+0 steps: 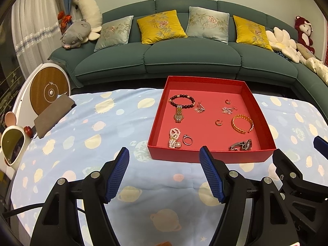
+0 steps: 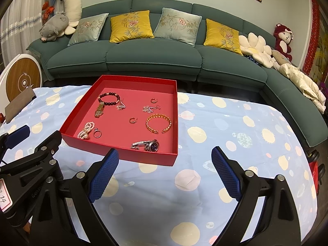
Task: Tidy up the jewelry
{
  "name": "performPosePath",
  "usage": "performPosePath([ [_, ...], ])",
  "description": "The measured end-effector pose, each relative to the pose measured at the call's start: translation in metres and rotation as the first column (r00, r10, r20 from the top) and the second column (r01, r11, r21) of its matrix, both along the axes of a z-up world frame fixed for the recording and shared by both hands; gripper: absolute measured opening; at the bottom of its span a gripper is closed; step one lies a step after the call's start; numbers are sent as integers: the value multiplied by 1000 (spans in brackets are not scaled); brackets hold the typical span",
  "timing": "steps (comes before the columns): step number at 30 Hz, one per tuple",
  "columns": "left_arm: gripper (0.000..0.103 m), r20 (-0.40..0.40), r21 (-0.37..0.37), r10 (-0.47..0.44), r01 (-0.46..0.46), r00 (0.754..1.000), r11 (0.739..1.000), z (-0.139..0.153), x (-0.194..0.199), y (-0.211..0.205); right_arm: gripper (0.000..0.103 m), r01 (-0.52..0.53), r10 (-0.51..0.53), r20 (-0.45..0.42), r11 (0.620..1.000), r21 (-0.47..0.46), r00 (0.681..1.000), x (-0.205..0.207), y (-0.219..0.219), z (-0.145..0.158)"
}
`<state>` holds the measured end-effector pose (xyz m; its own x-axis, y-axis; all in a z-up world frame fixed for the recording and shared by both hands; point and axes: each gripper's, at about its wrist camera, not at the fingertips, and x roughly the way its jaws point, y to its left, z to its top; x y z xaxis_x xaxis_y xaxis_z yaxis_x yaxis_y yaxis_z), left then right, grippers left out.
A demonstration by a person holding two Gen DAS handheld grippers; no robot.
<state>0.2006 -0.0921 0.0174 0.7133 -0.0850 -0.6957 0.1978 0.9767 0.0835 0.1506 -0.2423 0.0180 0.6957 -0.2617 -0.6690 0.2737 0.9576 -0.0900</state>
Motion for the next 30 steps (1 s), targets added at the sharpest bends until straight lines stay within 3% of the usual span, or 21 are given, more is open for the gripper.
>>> performPosePath([
  [30, 70, -9, -6, 26, -26, 1000, 1000, -4, -2, 3, 89, 4, -4, -5, 1000, 5, 1000, -1, 1, 0],
])
